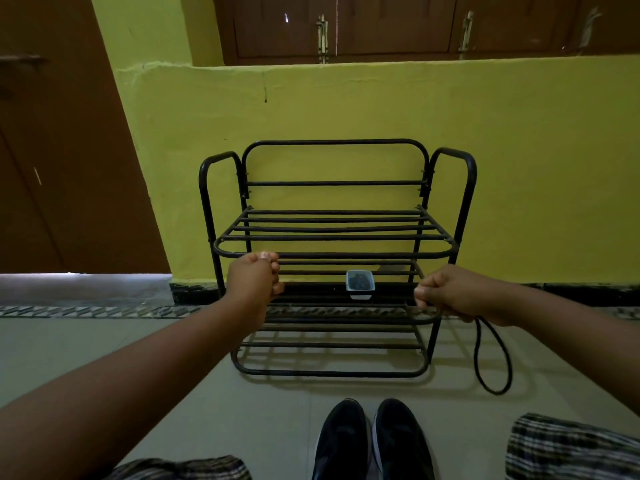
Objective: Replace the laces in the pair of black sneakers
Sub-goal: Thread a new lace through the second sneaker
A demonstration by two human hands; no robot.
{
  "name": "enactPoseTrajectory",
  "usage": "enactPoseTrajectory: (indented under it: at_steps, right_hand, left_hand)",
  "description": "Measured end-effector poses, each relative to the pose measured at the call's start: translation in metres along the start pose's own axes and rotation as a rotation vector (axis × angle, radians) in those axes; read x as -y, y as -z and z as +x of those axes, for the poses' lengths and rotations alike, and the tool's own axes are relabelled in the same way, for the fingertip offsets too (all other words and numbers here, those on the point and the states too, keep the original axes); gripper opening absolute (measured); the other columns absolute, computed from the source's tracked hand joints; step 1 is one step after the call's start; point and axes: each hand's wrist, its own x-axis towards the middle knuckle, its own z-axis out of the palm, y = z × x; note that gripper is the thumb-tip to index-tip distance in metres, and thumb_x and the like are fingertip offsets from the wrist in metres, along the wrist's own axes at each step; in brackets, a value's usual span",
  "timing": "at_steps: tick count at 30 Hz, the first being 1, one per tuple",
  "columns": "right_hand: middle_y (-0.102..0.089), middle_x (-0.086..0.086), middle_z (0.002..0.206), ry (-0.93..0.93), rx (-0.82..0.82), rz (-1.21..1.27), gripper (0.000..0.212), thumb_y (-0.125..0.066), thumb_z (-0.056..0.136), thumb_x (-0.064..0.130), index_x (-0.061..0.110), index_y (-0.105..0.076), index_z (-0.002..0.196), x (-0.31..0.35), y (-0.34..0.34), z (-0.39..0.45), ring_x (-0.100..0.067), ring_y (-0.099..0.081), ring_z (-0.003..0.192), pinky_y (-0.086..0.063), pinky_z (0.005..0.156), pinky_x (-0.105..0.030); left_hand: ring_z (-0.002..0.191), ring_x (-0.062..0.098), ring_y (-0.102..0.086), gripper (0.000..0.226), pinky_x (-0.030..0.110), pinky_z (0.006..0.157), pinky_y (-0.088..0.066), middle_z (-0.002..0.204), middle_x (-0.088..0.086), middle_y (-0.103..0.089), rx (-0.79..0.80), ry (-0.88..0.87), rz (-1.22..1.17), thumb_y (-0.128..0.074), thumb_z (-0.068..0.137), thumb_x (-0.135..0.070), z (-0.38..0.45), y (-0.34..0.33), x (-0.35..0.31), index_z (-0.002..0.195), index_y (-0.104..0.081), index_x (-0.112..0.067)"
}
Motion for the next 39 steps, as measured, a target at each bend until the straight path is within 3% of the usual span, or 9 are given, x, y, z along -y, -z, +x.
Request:
enactPoseTrajectory:
  at_steps: [4, 7, 10, 13, 17, 23, 28, 32, 39]
  right_hand:
    - [-0.044, 0.001, 0.057, -0.002, -0.080, -0.073, 0.035, -0.046, 0.099, 0.027, 0.013, -0.063, 0.072, 0.011, -0.008, -0.001, -0.011, -0.033, 0.048, -0.029, 0.046, -0.022]
    - [-0.051, 0.001, 0.064, 0.075, -0.131, -0.189, 0.034, -0.047, 0.098, 0.027, 0.017, -0.062, 0.069, 0.031, -0.019, -0.001, -0.012, -0.043, 0.058, -0.035, 0.056, -0.024]
    - [-0.052, 0.003, 0.063, 0.154, -0.110, -0.264, 0.033, -0.047, 0.097, 0.029, 0.021, -0.061, 0.069, 0.048, -0.032, -0.001, -0.011, -0.046, 0.059, -0.036, 0.057, -0.024]
    - [-0.052, 0.005, 0.060, 0.223, -0.115, -0.355, 0.033, -0.047, 0.097, 0.031, 0.026, -0.058, 0.066, 0.065, -0.045, 0.002, -0.010, -0.046, 0.056, -0.036, 0.054, -0.025]
    - [-0.051, 0.001, 0.058, 0.266, -0.155, -0.402, 0.034, -0.046, 0.097, 0.034, 0.021, -0.059, 0.068, 0.077, -0.053, 0.005, -0.013, -0.043, 0.053, -0.033, 0.052, -0.026]
    - [-0.063, -0.001, 0.079, 0.222, -0.135, -0.194, 0.029, -0.048, 0.097, 0.030, 0.017, -0.068, 0.079, 0.064, -0.044, 0.004, -0.015, -0.056, 0.075, -0.042, 0.066, -0.028]
    - [-0.051, 0.002, 0.061, 0.113, -0.109, -0.193, 0.031, -0.050, 0.096, 0.028, 0.014, -0.068, 0.075, 0.041, -0.032, 0.000, -0.010, -0.044, 0.056, -0.033, 0.053, -0.023]
    - [-0.052, -0.004, 0.062, 0.015, -0.107, -0.147, 0.032, -0.048, 0.098, 0.024, 0.012, -0.066, 0.074, 0.020, -0.019, 0.005, -0.014, -0.042, 0.054, -0.034, 0.052, -0.024]
    - [-0.061, -0.006, 0.072, -0.058, -0.159, -0.491, 0.034, -0.045, 0.099, 0.025, 0.015, -0.062, 0.070, 0.006, -0.016, 0.014, -0.018, -0.055, 0.066, -0.042, 0.063, -0.029]
  left_hand:
    - [0.096, 0.032, -0.058, 0.024, 0.042, 0.091, -0.048, 0.092, 0.010, -0.059, -0.013, -0.145, 0.321, -0.036, 0.101, -0.016, -0.008, -0.003, 0.000, 0.099, -0.059, -0.011]
    - [0.113, 0.037, -0.053, 0.027, 0.047, 0.098, -0.042, 0.096, 0.003, -0.066, 0.096, -0.231, 0.485, -0.035, 0.102, -0.018, -0.022, -0.013, -0.001, 0.089, -0.058, -0.017]
    - [0.078, 0.015, -0.062, 0.025, 0.038, 0.080, -0.050, 0.103, 0.005, -0.069, 0.298, -0.199, 0.577, -0.033, 0.102, -0.020, -0.030, -0.026, 0.002, 0.095, -0.057, -0.014]
    - [0.050, 0.000, -0.047, 0.024, 0.016, 0.051, -0.040, 0.089, 0.007, -0.065, 0.447, -0.157, 0.690, -0.033, 0.102, -0.020, -0.038, -0.041, 0.007, 0.098, -0.054, -0.008]
    - [0.064, 0.012, -0.046, 0.018, 0.023, 0.055, -0.038, 0.078, 0.003, -0.050, 0.396, -0.314, 0.910, -0.036, 0.100, -0.018, -0.033, -0.052, 0.013, 0.089, -0.049, -0.013]
    - [0.065, 0.018, -0.052, 0.020, 0.033, 0.057, -0.046, 0.080, 0.003, -0.054, 0.262, -0.543, 1.251, -0.039, 0.094, -0.002, -0.017, -0.031, 0.012, 0.100, -0.045, -0.020]
    - [0.060, 0.019, -0.048, 0.020, 0.037, 0.054, -0.046, 0.071, 0.003, -0.050, 0.208, -0.645, 1.485, -0.038, 0.092, 0.000, -0.007, -0.003, 0.014, 0.101, -0.042, -0.017]
    - [0.058, 0.014, -0.043, 0.019, 0.033, 0.055, -0.043, 0.069, 0.000, -0.046, 0.185, -0.636, 1.576, -0.042, 0.091, -0.002, -0.001, 0.013, 0.012, 0.104, -0.043, -0.017]
    - [0.060, 0.016, -0.043, 0.018, 0.032, 0.055, -0.040, 0.071, 0.000, -0.045, 0.218, -0.486, 1.701, -0.041, 0.092, -0.003, -0.004, 0.010, 0.017, 0.096, -0.037, -0.020]
